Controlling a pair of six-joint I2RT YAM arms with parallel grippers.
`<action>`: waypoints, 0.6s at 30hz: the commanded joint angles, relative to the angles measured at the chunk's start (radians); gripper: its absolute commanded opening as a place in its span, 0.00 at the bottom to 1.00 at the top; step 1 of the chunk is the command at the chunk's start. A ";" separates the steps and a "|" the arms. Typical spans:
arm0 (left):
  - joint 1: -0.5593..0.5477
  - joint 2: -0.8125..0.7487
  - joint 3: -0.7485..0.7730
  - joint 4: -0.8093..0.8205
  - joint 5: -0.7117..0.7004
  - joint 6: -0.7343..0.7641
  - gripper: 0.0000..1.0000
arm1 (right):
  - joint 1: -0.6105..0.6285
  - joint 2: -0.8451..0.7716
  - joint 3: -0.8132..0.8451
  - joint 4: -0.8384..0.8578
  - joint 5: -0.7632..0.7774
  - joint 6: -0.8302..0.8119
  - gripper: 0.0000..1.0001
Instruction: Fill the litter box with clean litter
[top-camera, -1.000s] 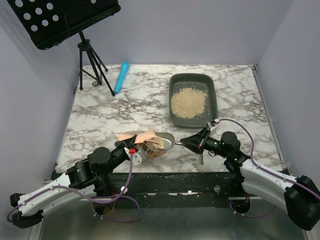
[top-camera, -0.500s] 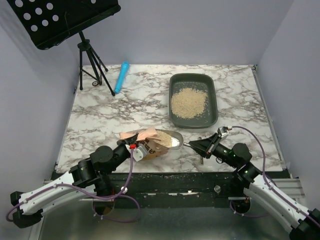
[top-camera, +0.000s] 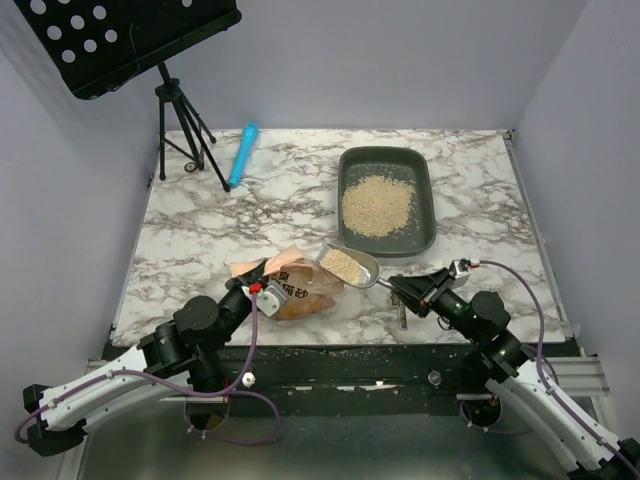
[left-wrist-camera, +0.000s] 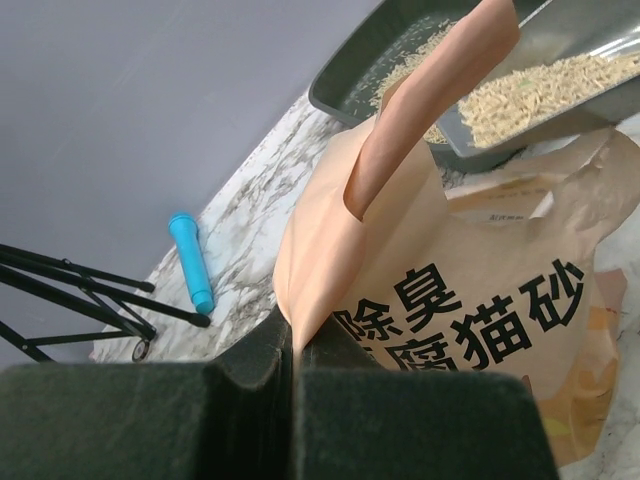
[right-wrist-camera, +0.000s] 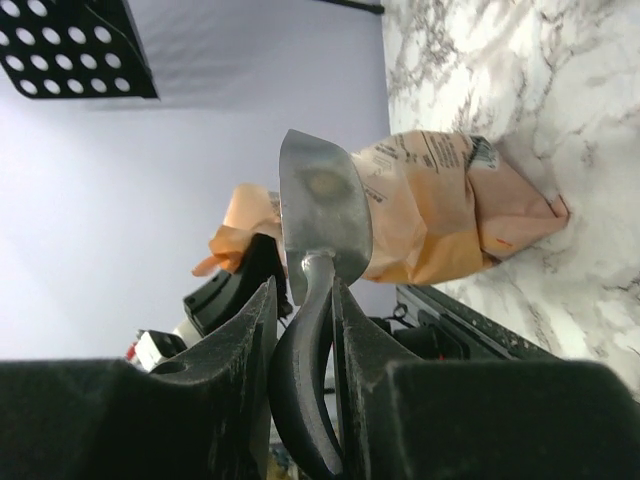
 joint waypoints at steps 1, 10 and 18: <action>0.000 -0.036 0.015 0.170 -0.078 0.018 0.00 | 0.003 -0.003 0.071 0.052 0.152 0.061 0.00; 0.000 -0.034 0.016 0.173 -0.064 0.007 0.00 | 0.003 0.288 0.198 0.322 0.333 -0.040 0.00; 0.000 -0.042 0.016 0.165 -0.063 0.006 0.00 | 0.003 0.493 0.354 0.329 0.503 -0.275 0.00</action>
